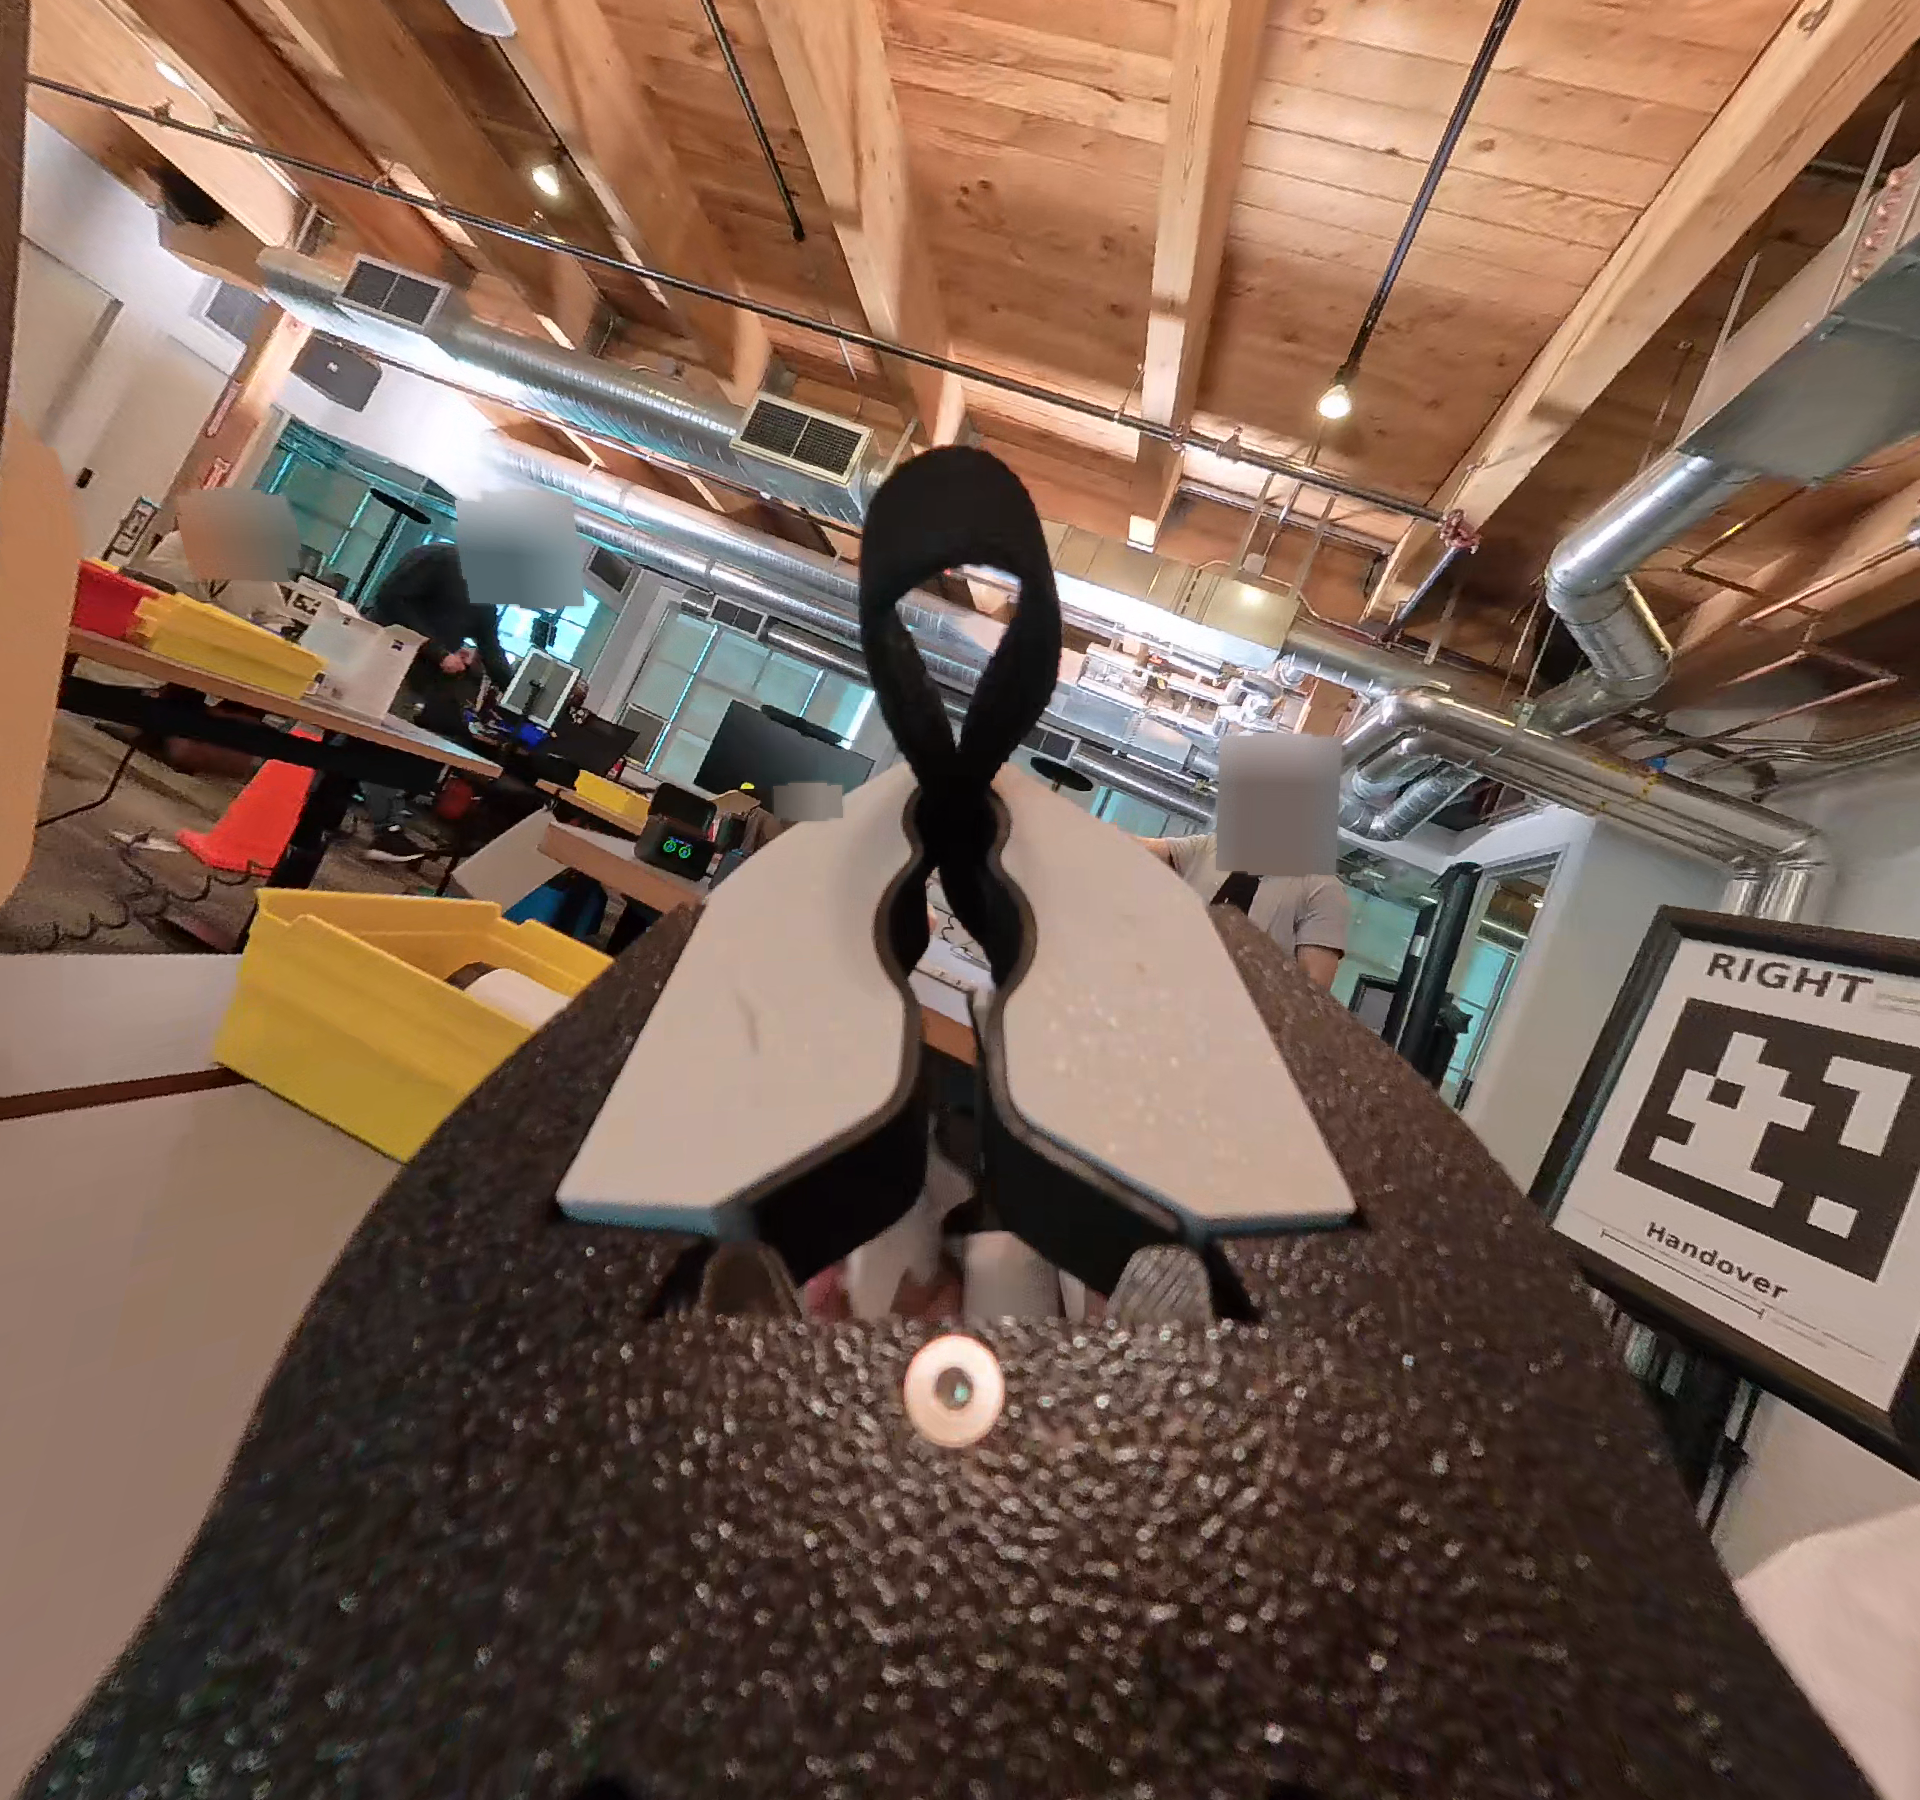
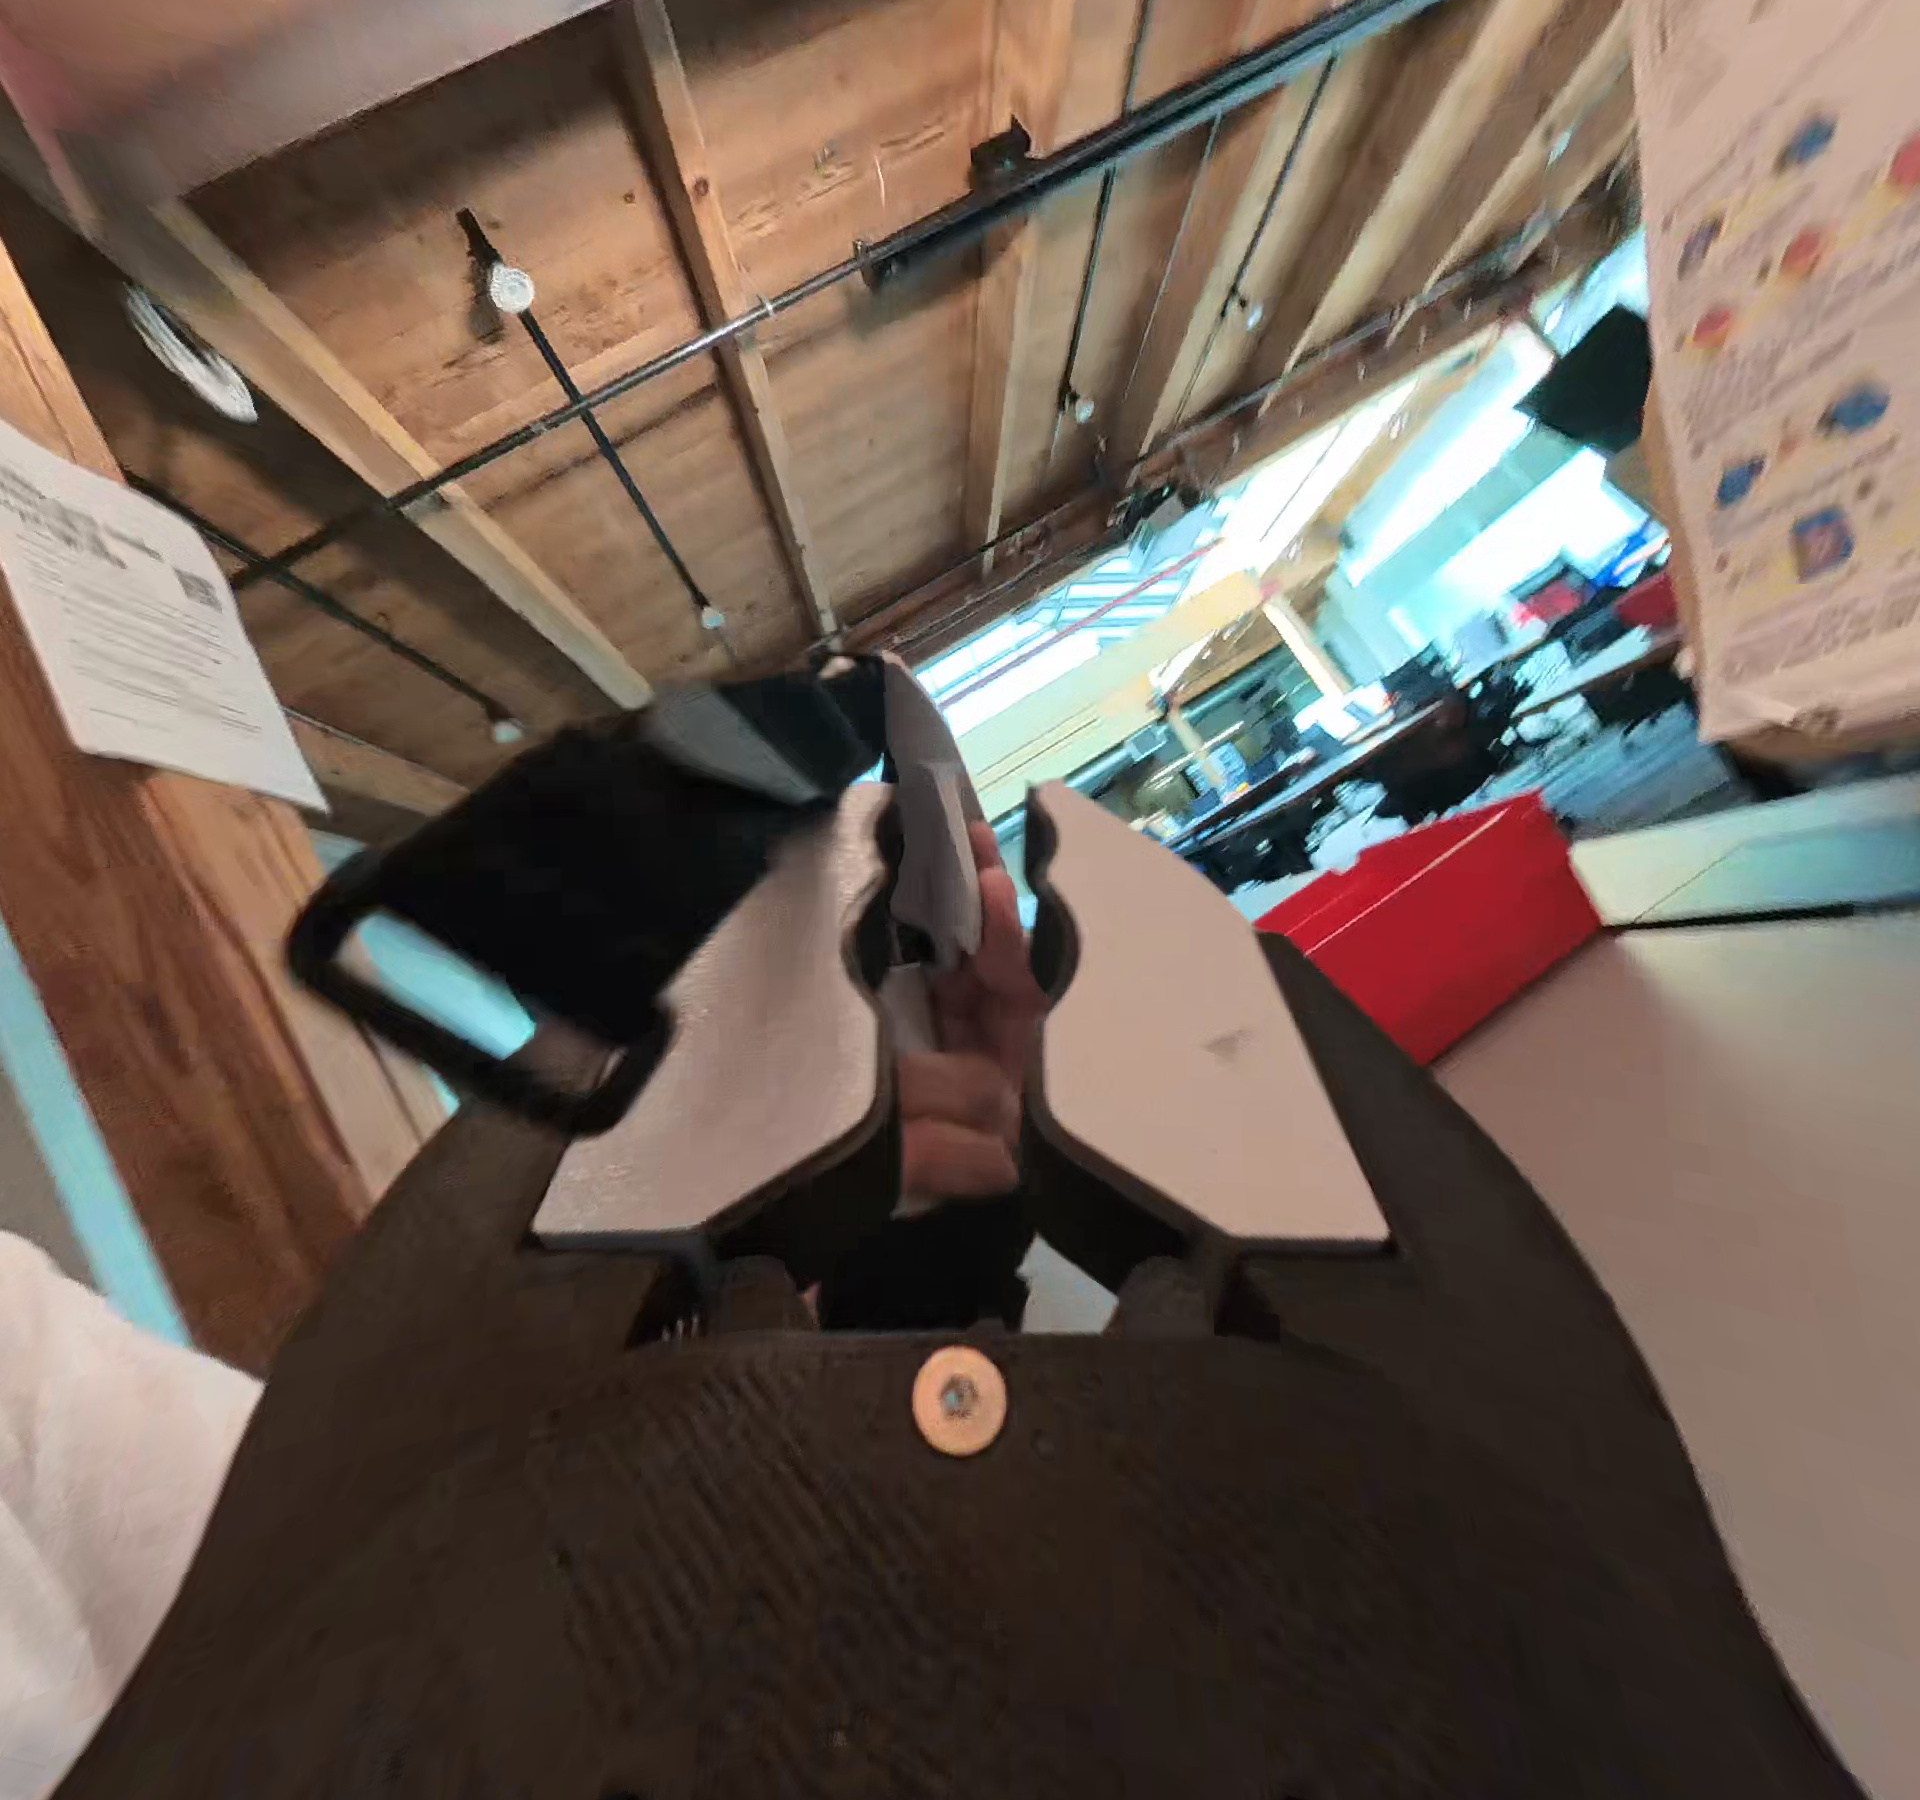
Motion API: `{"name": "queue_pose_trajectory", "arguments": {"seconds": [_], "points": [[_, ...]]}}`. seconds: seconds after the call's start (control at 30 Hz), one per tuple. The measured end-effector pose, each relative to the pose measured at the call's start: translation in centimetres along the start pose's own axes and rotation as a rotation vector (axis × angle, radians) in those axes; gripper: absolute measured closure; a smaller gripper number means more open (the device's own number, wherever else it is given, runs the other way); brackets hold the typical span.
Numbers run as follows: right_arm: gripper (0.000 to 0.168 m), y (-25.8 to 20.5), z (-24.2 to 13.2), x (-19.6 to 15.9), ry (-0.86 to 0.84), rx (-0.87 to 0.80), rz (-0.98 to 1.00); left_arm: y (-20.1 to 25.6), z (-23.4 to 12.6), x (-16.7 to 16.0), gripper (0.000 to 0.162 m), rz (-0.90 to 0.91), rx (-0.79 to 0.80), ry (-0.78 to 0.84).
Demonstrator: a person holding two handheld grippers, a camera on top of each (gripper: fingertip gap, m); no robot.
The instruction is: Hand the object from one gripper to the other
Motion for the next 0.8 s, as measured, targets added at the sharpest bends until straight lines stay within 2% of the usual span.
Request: {"name": "queue_pose_trajectory", "arguments": {"seconds": [0.07,0.2,0.23,0.3,0.37,0.43,0.53,0.6,0.67,0.8], "points": [[0.162,-0.9,-0.3,0.4,0.016,0.010,-0.121,-0.3,0.0,-0.6,0.157,-0.010,0.016,0.000],[0.168,-1.6,-0.8,1.3,0.060,-0.017,-0.221,-0.4,0.3,-1.8,0.157,0.011,0.039,-0.045],[0.168,-1.7,-1.0,1.5,0.071,-0.020,-0.249,-0.5,0.1,-1.8,0.157,0.022,0.078,-0.021],[0.168,-1.6,-0.8,1.1,-0.033,-0.040,-0.313,-0.4,-0.5,-0.7,0.157,0.007,0.099,0.094],[0.152,-0.9,-0.6,0.5,-0.130,-0.094,-0.377,0.0,-0.3,0.1,0.157,-0.021,0.049,0.110],[0.136,-0.7,-0.5,0.3,-0.123,-0.132,-0.421,0.0,-0.1,0.3,0.157,-0.010,0.062,0.091],[0.131,-1.1,-0.1,-0.1,-0.126,-0.139,-0.456,0.1,0.2,0.0,0.157,0.017,0.072,0.052],[0.139,-1.1,0.0,0.1,-0.102,-0.149,-0.437,0.3,0.2,-0.3,0.157,0.005,0.048,0.043],[0.160,-1.2,-0.4,0.4,-0.066,-0.144,-0.434,0.3,0.3,-0.7,0.156,-0.014,0.030,0.039],[0.163,-1.2,-0.7,0.7,-0.114,-0.171,-0.500,0.1,0.0,-1.3,0.155,0.036,0.051,0.001]]}}
Point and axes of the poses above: each gripper's, where its closed fingertips meet, z out along the fingers, x out of its top, y = z × x across the jaws, the point moved 5 cm from there along -z, back along the fingers, and after that the axes turned 14 degrees about -y, right-handed, at the moved point
